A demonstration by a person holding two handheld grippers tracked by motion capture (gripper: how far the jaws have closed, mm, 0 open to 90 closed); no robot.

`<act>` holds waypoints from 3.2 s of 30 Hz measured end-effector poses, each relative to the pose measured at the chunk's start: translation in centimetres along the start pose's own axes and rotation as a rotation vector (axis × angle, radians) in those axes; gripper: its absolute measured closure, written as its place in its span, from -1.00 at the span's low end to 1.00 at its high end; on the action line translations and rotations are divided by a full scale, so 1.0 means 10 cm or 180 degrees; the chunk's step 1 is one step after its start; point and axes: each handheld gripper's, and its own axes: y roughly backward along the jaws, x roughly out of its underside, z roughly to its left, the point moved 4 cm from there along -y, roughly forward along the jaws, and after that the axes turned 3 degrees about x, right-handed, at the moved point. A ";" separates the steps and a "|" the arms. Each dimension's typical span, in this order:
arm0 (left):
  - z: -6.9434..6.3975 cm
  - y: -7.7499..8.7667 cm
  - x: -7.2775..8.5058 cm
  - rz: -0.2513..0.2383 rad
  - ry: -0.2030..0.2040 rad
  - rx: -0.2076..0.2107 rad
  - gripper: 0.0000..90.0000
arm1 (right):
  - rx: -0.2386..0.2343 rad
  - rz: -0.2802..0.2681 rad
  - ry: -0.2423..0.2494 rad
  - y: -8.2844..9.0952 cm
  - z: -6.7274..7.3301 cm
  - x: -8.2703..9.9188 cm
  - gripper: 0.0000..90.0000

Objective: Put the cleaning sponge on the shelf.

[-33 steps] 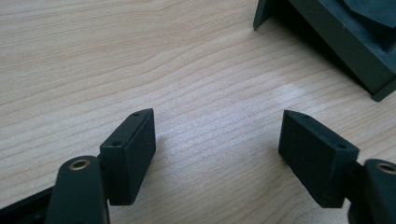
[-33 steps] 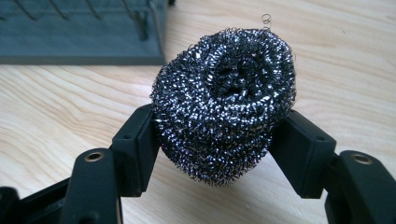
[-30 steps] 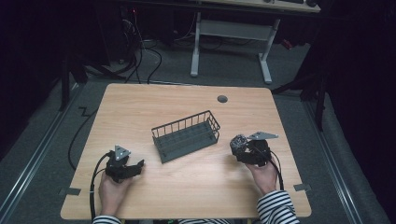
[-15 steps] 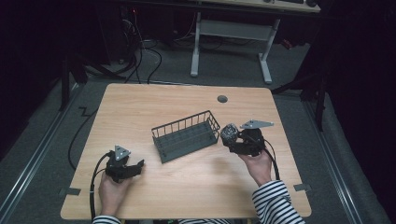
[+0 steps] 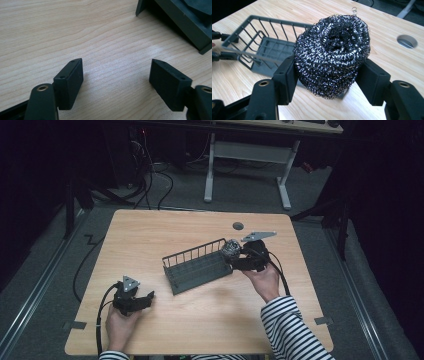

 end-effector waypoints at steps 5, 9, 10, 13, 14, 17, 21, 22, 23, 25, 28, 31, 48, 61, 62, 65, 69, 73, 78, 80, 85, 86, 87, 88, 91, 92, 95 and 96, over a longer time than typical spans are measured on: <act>0.00 0.00 0.00 0.0001 -0.0001 0.0001 -0.39 | -0.0032 0.0037 0.0076 -0.13 0.06 -0.12 -0.16; 0.00 0.00 0.00 0.0003 -0.0004 0.0003 -0.39 | -0.0050 0.0155 0.0145 -0.32 0.15 -0.22 -0.17; 0.00 0.00 0.00 0.0003 -0.0005 0.0004 -0.39 | -0.0058 0.0182 0.0178 -0.37 0.18 -0.23 -0.17; 0.00 0.00 0.00 0.0002 -0.0004 0.0005 -0.39 | -0.0080 0.0316 0.0179 -0.53 0.24 -0.23 -0.17; 0.00 0.00 0.00 0.0002 -0.0004 0.0006 -0.39 | -0.0080 0.0351 0.0179 -0.57 0.24 -0.22 -0.17; 0.00 0.00 0.00 0.0002 -0.0005 0.0006 -0.39 | -0.0075 0.0404 0.0162 -0.63 0.24 -0.21 -0.17; 0.00 0.00 0.00 0.0002 -0.0005 0.0006 -0.39 | -0.0071 0.0474 0.0130 -0.71 0.23 -0.19 -0.18; 0.00 0.00 0.00 0.0003 -0.0006 0.0006 -0.39 | -0.0066 0.0496 0.0104 -0.73 0.23 -0.18 -0.19; 0.00 0.00 0.00 0.0003 -0.0008 0.0007 -0.39 | -0.0061 0.0546 0.0084 -0.77 0.22 -0.17 -0.19; 0.00 0.00 0.00 0.0003 -0.0008 0.0007 -0.39 | -0.0060 0.0591 0.0065 -0.81 0.21 -0.15 -0.20; 0.00 0.00 0.00 0.0004 -0.0009 0.0007 -0.39 | -0.0042 0.0615 0.0060 -0.83 0.20 -0.14 -0.21; 0.00 0.00 0.00 0.0003 -0.0008 0.0007 -0.39 | 0.0011 0.0637 0.0011 -0.86 0.18 -0.13 -0.26; -0.01 0.00 0.00 0.0006 -0.0025 0.0029 -0.40 | -0.0081 0.0410 -0.0025 -0.71 0.19 -0.14 -0.35; -0.01 0.00 0.00 0.0008 -0.0025 0.0029 -0.40 | -0.0004 0.0138 0.0013 -0.39 0.12 -0.15 -0.25; -0.01 0.00 0.00 0.0006 -0.0024 0.0027 -0.40 | 0.0002 0.0134 0.0003 -0.37 0.11 -0.14 -0.24; -0.01 0.00 0.00 0.0006 -0.0023 0.0029 -0.40 | 0.0053 0.0093 0.0039 -0.31 0.09 -0.14 -0.23; -0.01 0.00 0.00 0.0007 -0.0023 0.0029 -0.40 | 0.0079 0.0065 0.0053 -0.23 0.06 -0.13 -0.22; -0.01 0.00 0.00 0.0006 -0.0023 0.0027 -0.40 | 0.0120 -0.0007 0.0046 -0.09 0.00 -0.12 -0.21; -0.01 0.00 0.00 0.0007 -0.0022 0.0029 -0.40 | 0.0148 -0.0086 0.0021 0.03 -0.05 -0.11 -0.20; -0.01 0.00 0.00 0.0006 -0.0022 0.0028 -0.40 | 0.0149 -0.0109 0.0003 0.08 -0.06 -0.10 -0.19; -0.01 0.00 0.00 0.0007 -0.0023 0.0030 -0.40 | 0.0189 -0.0204 -0.0002 0.23 -0.09 -0.08 -0.18; -0.01 0.00 0.00 0.0007 -0.0022 0.0031 -0.40 | 0.0189 -0.0204 -0.0002 0.23 -0.09 -0.08 -0.18; -0.01 0.00 0.00 0.0007 -0.0022 0.0031 -0.40 | 0.0196 -0.0231 -0.0036 0.26 -0.12 -0.06 -0.17; -0.01 0.00 0.00 0.0007 -0.0022 0.0031 -0.40 | 0.0196 -0.0231 -0.0036 0.26 -0.12 -0.06 -0.17; -0.01 0.00 0.00 0.0008 -0.0023 0.0032 -0.40 | 0.0223 -0.0232 -0.0069 0.30 -0.16 0.00 -0.17; -0.01 0.00 0.00 0.0007 -0.0022 0.0032 -0.40 | 0.0242 -0.0230 -0.0087 0.35 -0.19 0.04 -0.17; -0.01 0.00 0.00 0.0008 -0.0022 0.0033 -0.40 | 0.0287 -0.0232 -0.0071 0.40 -0.20 0.06 -0.17; -0.01 0.00 0.00 0.0007 -0.0021 0.0033 -0.40 | 0.0317 -0.0238 -0.0062 0.44 -0.21 0.07 -0.16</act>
